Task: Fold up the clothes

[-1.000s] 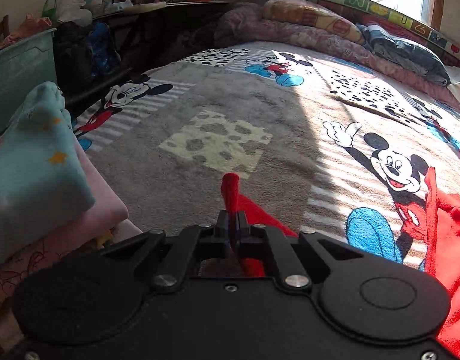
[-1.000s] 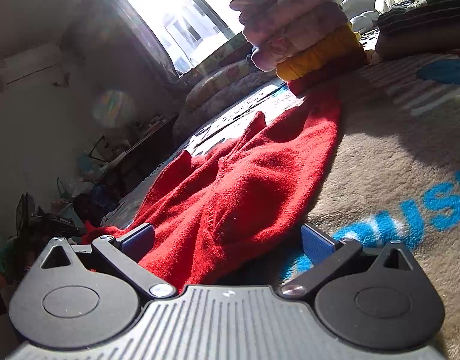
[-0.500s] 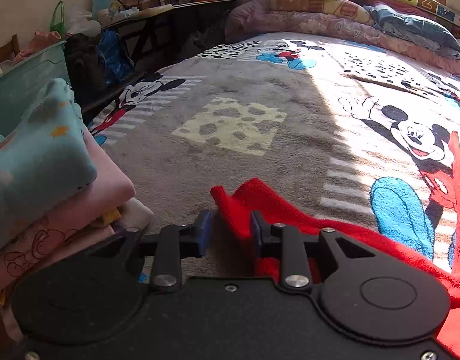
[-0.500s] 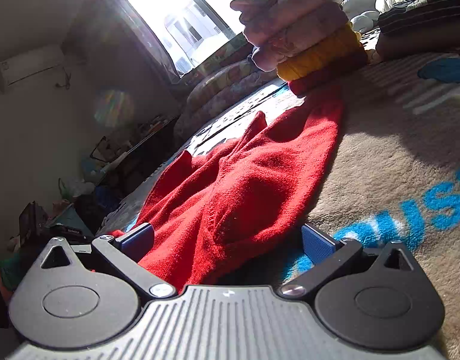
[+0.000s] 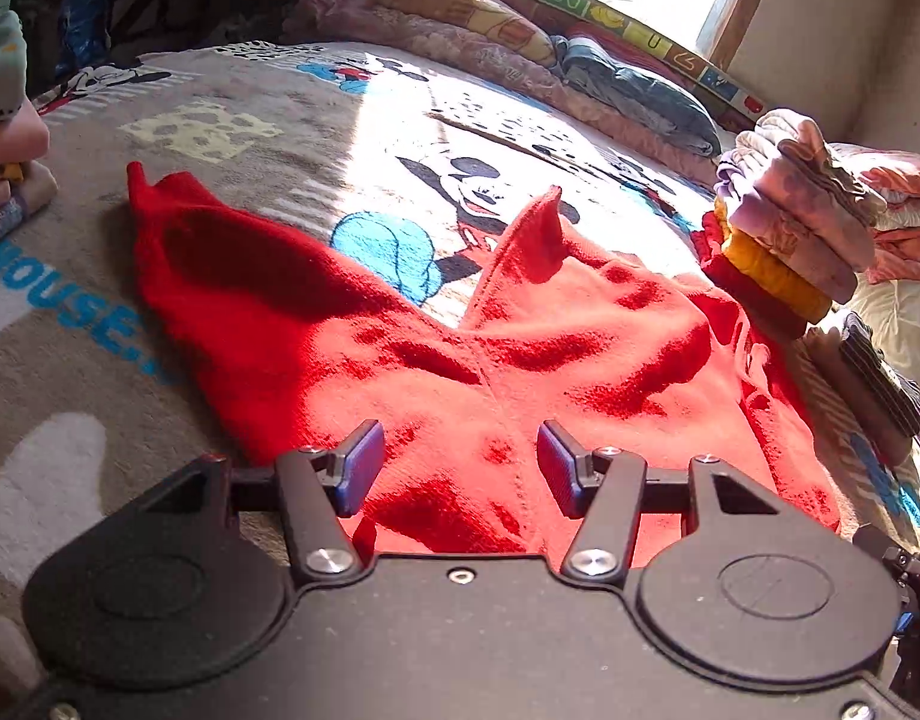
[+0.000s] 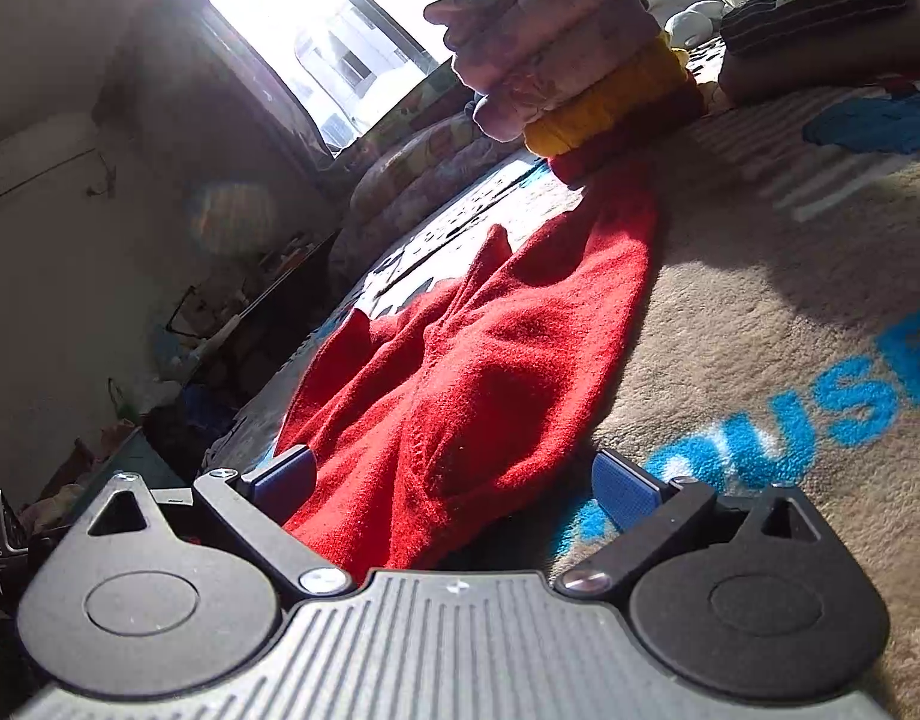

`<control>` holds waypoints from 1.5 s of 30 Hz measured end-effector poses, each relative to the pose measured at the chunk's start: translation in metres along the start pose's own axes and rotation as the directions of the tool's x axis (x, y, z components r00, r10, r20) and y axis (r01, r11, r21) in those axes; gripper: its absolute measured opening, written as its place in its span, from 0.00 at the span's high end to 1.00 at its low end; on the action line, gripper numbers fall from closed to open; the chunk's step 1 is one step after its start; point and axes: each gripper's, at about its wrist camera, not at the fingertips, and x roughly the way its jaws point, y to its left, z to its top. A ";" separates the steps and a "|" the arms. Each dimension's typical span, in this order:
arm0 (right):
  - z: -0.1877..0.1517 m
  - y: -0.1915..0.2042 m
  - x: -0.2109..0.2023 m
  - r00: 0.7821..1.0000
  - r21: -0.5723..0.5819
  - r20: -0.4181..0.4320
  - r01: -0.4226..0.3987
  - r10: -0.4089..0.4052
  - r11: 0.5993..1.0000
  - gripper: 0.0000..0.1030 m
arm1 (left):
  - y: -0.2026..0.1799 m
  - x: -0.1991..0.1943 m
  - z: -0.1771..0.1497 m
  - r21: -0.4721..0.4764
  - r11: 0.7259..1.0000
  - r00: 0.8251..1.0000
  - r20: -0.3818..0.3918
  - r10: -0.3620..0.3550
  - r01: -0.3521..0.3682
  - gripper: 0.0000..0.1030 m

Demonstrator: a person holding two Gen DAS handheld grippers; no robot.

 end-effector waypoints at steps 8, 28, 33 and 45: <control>0.032 -0.031 0.003 0.998 0.180 0.000 0.065 -0.066 0.981 0.19 | -0.030 -0.008 -0.056 0.118 0.990 0.991 0.095 -0.091 0.080 0.46; 0.175 -0.104 0.147 0.981 0.140 -0.125 0.165 -0.148 0.976 0.36 | -0.017 0.018 -0.051 0.106 0.987 0.988 0.088 -0.127 0.117 0.42; 0.174 -0.103 0.152 0.974 0.099 -0.113 0.210 -0.199 0.973 0.62 | -0.018 0.021 -0.050 0.102 0.986 0.987 0.085 -0.139 0.130 0.37; 0.179 -0.071 0.125 0.971 0.030 -0.025 0.240 -0.239 0.970 0.95 | -0.015 0.018 -0.049 0.079 0.987 0.986 0.084 -0.146 0.139 0.36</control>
